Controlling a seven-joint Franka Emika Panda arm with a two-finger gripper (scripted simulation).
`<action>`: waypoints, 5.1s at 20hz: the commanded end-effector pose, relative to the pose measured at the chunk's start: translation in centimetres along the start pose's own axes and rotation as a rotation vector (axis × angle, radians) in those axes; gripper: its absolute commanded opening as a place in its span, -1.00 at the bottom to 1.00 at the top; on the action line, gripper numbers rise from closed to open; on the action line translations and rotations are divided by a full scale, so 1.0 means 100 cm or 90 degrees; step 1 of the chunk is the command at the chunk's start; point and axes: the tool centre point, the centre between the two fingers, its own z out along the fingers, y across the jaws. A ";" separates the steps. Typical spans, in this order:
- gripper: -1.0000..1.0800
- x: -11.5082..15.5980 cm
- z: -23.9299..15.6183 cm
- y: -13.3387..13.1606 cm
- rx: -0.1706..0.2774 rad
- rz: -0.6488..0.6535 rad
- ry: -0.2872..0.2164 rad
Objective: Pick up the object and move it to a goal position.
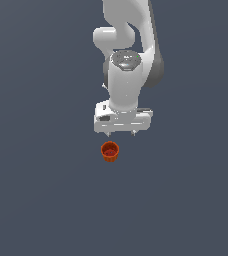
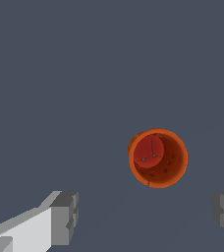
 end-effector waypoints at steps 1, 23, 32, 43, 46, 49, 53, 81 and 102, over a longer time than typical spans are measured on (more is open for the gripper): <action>0.23 0.000 0.000 0.000 0.000 0.000 0.000; 0.23 0.005 0.013 0.000 0.012 0.020 0.040; 0.23 0.007 0.041 0.019 0.021 0.049 0.104; 0.23 0.003 0.071 0.044 0.033 0.091 0.194; 0.23 0.000 0.077 0.050 0.035 0.104 0.219; 0.23 -0.003 0.082 0.057 0.038 0.116 0.244; 0.23 -0.008 0.089 0.065 0.041 0.134 0.278; 0.23 -0.021 0.108 0.084 0.048 0.181 0.365; -1.00 -0.010 0.123 0.084 0.048 0.181 0.367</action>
